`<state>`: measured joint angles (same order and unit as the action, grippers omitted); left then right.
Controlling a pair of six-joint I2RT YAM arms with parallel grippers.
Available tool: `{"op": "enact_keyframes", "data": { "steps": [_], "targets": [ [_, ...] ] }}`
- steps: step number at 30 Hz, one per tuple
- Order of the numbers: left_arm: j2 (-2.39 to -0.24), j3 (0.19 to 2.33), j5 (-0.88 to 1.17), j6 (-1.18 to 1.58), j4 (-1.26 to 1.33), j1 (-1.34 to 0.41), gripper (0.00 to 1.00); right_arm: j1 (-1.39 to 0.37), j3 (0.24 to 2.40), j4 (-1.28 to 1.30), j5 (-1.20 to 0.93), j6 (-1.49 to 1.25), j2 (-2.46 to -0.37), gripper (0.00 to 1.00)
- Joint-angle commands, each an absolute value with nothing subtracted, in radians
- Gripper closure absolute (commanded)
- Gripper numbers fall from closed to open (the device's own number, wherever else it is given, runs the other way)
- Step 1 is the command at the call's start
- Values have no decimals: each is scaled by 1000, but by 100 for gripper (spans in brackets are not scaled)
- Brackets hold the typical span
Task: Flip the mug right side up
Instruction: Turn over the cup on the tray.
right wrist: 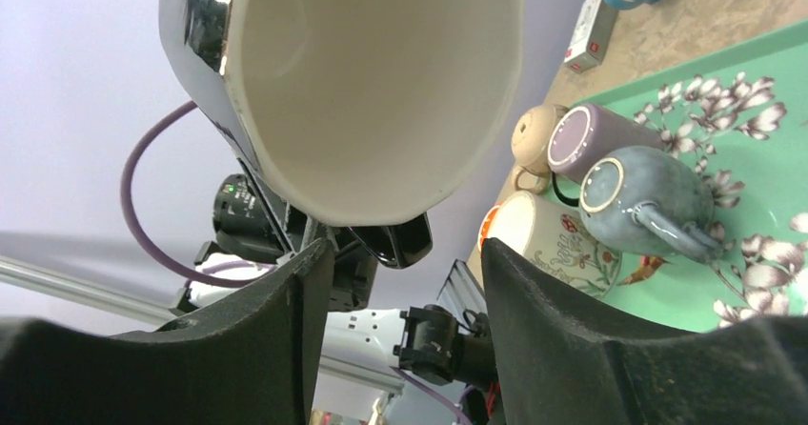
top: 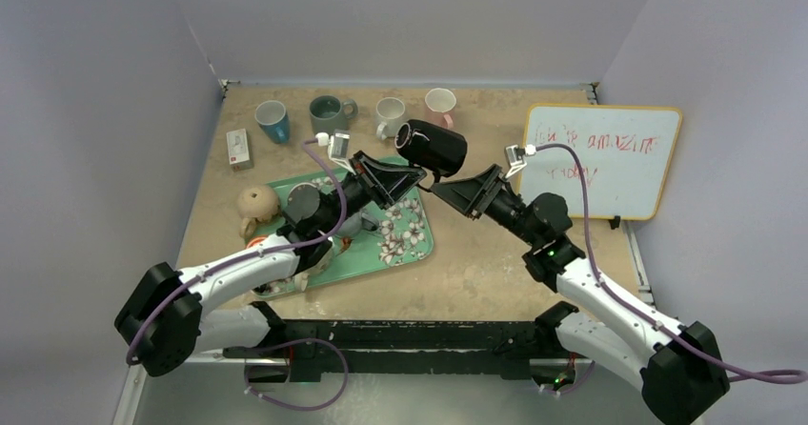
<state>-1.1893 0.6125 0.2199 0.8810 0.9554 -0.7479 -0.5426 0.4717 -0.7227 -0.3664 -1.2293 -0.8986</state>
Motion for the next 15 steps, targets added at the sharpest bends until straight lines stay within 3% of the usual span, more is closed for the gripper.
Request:
{"op": "enact_keyframes", "data": {
  "steps": [1,15],
  "targets": [
    [-1202,626,246,944,1245,-755,100,-541,520,-879,-371,-1252,-900,41],
    [-1255,634,245,999,1393,-825,100,-543,562,-1011,-364,-1303,-947,50]
  ]
}}
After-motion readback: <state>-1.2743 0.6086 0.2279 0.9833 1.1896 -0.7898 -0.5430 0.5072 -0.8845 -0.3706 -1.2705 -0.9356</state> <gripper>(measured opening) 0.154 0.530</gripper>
